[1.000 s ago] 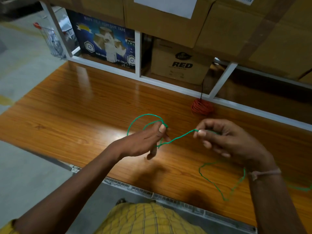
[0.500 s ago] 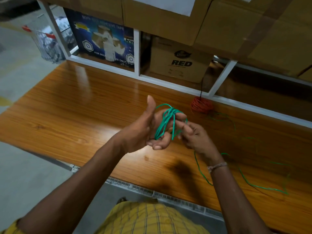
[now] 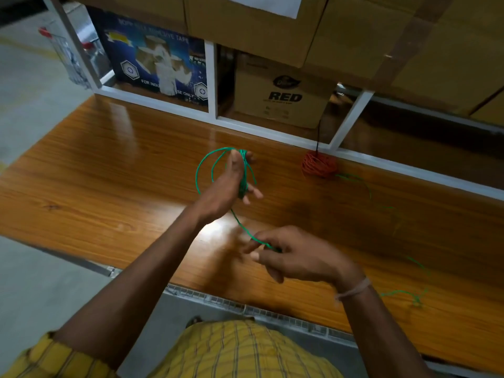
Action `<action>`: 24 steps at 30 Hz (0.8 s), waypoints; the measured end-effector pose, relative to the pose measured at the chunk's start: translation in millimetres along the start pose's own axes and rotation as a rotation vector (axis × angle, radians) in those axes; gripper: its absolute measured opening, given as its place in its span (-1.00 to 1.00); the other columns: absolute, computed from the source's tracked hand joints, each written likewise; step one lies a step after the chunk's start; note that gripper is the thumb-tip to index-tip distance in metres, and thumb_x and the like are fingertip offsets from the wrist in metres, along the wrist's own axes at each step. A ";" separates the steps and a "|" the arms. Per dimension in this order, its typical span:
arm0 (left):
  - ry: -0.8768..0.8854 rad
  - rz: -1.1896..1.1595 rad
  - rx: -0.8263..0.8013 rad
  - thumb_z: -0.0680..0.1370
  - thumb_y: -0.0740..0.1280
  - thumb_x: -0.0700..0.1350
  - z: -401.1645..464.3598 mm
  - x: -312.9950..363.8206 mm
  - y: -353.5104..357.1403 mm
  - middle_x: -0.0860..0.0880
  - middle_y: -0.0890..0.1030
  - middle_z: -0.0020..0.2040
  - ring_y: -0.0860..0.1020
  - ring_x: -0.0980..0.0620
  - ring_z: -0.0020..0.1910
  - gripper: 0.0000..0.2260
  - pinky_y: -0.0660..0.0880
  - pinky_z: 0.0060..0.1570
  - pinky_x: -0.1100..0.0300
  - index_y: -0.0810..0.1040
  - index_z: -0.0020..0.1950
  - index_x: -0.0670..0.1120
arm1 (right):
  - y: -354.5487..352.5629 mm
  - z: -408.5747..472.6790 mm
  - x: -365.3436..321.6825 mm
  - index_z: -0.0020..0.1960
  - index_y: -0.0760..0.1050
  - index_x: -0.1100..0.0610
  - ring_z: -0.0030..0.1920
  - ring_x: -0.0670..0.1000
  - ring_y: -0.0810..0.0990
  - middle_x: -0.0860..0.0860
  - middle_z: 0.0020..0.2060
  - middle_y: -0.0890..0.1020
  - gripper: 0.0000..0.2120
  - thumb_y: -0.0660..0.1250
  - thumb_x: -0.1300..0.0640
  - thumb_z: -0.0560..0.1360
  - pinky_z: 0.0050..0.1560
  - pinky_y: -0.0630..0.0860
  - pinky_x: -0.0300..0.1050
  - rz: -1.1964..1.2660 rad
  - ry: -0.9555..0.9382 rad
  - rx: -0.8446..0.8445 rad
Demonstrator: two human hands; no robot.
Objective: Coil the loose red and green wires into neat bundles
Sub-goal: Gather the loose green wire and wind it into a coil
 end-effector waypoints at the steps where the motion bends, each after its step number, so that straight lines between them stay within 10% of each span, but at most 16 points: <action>1: -0.026 0.074 -0.025 0.29 -0.04 0.75 -3.3 -7.0 -0.2 -0.07 0.45 0.54 0.73 -0.26 0.04 0.14 0.65 -0.14 -0.06 0.22 0.63 -0.01 | -8.3 -7.6 -5.7 0.18 0.62 0.10 -0.49 -0.07 0.46 0.03 -0.41 0.64 -0.84 0.32 0.05 0.70 -0.41 0.43 -0.15 0.032 -0.009 -0.013; 5: -0.069 0.254 -0.201 0.31 -0.14 0.73 -19.5 -18.0 14.9 -0.24 0.71 0.09 0.69 -0.33 -0.07 0.04 0.62 -0.12 -0.12 0.35 0.49 0.03 | -53.2 -35.3 -23.2 0.16 0.63 0.15 -0.59 -0.03 0.31 0.06 -0.46 0.54 -0.88 0.36 0.14 0.69 -0.61 0.28 -0.24 0.255 -0.076 0.037; 11: -0.098 0.092 -0.464 0.44 -0.25 0.57 -54.8 1.8 49.8 0.14 0.74 0.07 0.55 0.05 -0.37 -0.07 0.30 -0.33 0.09 0.37 0.38 -0.10 | -111.9 -31.9 -2.5 0.03 0.60 0.21 -0.62 -0.12 0.19 -0.01 -0.50 0.41 -0.80 0.34 0.07 0.64 -0.61 0.07 -0.25 0.532 -0.192 0.383; 16: -0.043 -0.244 -0.650 0.33 -0.12 0.70 -61.3 21.6 60.8 -0.32 0.55 0.39 0.45 0.05 -0.41 0.17 0.22 -0.48 0.21 0.29 0.54 -0.22 | -108.1 3.3 49.6 -0.07 0.59 0.10 -0.61 -0.15 0.21 -0.04 -0.47 0.46 -0.84 0.36 0.10 0.67 -0.63 0.13 -0.32 0.521 -0.041 0.610; 21: -0.025 -0.528 -0.631 0.34 -0.35 0.62 -51.7 38.6 54.0 -0.40 0.48 0.35 0.41 0.10 -0.44 0.19 -0.08 -0.38 0.01 0.33 0.57 -0.21 | -38.5 26.1 67.0 0.13 0.68 0.07 -0.57 -0.14 0.22 -0.01 -0.41 0.49 -0.78 0.24 0.12 0.74 -0.55 0.06 -0.24 0.679 0.002 0.426; 24: -0.018 -0.596 -0.539 0.37 -0.37 0.59 -42.4 42.8 49.4 -0.30 0.52 0.41 0.49 0.06 -0.41 0.12 0.25 -0.46 0.16 0.32 0.55 -0.16 | -4.2 23.7 62.4 0.08 0.70 -0.03 -0.58 -0.08 0.24 0.10 -0.39 0.51 -0.72 0.20 0.01 0.76 -0.55 0.10 -0.25 0.623 0.041 0.285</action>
Point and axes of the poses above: each hand's wrist, its own z-axis towards the middle knuckle, its own y-axis out of the palm, x = y × z, the point moved 6 cm from there along z, towards the middle knuckle
